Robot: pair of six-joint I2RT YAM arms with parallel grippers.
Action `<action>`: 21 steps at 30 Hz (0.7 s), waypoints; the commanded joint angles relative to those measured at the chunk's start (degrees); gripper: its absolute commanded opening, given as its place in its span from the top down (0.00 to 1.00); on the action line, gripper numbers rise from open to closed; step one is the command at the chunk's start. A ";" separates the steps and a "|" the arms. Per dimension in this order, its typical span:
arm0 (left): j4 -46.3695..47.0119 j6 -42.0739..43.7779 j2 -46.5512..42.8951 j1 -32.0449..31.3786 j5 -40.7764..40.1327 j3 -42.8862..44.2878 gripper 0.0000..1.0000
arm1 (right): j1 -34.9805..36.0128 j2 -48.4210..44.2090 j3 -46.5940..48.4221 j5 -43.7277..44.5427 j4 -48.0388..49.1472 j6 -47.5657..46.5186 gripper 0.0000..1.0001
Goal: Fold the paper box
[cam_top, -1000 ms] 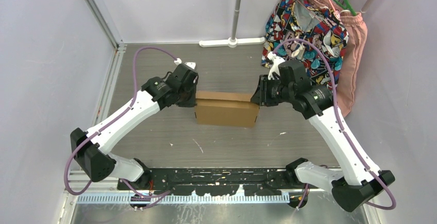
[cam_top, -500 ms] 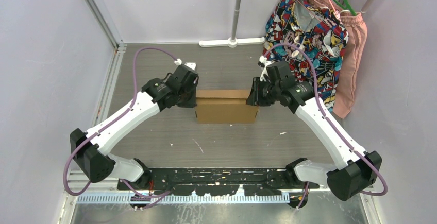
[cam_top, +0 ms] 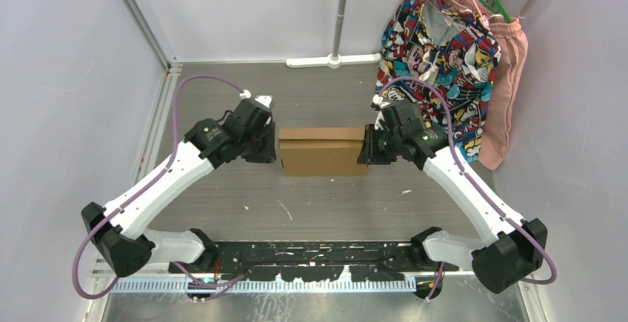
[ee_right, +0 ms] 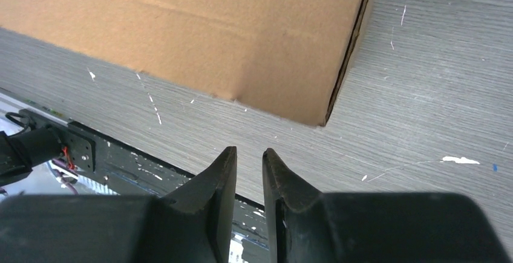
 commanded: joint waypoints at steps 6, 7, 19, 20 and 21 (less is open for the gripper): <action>-5.28 1.33 -3.30 -0.19 -0.24 11.80 0.74 | -0.31 -3.18 14.76 -0.02 -3.14 -1.44 0.71; -5.36 2.00 -2.26 -0.21 -0.68 14.00 0.74 | -0.31 -2.56 15.52 0.31 -2.66 -1.53 0.71; 10.65 8.02 9.14 1.56 -0.14 14.73 0.74 | -2.58 3.62 14.56 1.49 5.05 -1.99 0.71; 11.17 8.18 9.90 1.62 -0.48 14.41 0.75 | -3.25 3.77 14.25 1.16 5.64 -2.00 0.71; 11.76 8.19 10.39 1.69 -0.16 13.97 0.75 | -3.86 3.98 13.90 0.67 6.11 -2.03 0.71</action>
